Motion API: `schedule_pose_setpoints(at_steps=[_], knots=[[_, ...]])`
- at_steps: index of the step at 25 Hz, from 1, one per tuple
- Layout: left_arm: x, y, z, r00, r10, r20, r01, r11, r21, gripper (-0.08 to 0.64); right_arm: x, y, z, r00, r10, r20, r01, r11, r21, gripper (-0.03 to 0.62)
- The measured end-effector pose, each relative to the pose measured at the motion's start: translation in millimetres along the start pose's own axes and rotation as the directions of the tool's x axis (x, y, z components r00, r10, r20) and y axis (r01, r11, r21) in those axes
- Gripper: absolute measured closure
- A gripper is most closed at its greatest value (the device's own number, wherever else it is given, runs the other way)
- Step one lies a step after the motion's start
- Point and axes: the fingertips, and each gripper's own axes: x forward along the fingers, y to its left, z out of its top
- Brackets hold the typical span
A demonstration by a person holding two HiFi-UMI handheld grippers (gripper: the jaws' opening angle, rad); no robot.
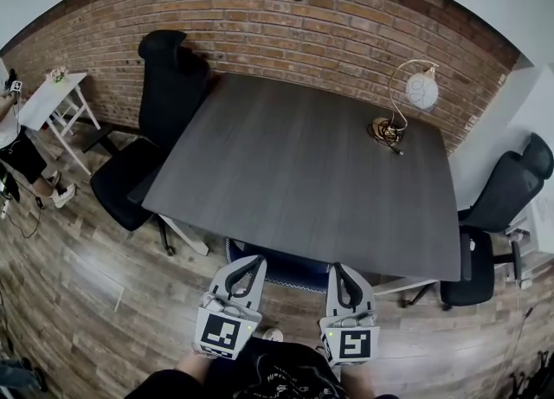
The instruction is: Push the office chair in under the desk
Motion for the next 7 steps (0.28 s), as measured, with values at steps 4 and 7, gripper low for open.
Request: schedule_pose_setpoints(at_steps=[4,7], knots=[[4.8,-3.9,-5.0,1.000,-0.015,-0.020,0.016,1.000,0.019,0.554,6.4,1.9,0.2,1.000,0.009,-0.007,-0.009,1.000,-0.002,0.589],[10.1,-8.1,-7.5,0.999,-0.025,-0.024,0.026,1.000,0.016,0.554,11.3,2.0,-2.0,1.000,0.015,-0.012,-0.015,1.000,-0.010,0.589]])
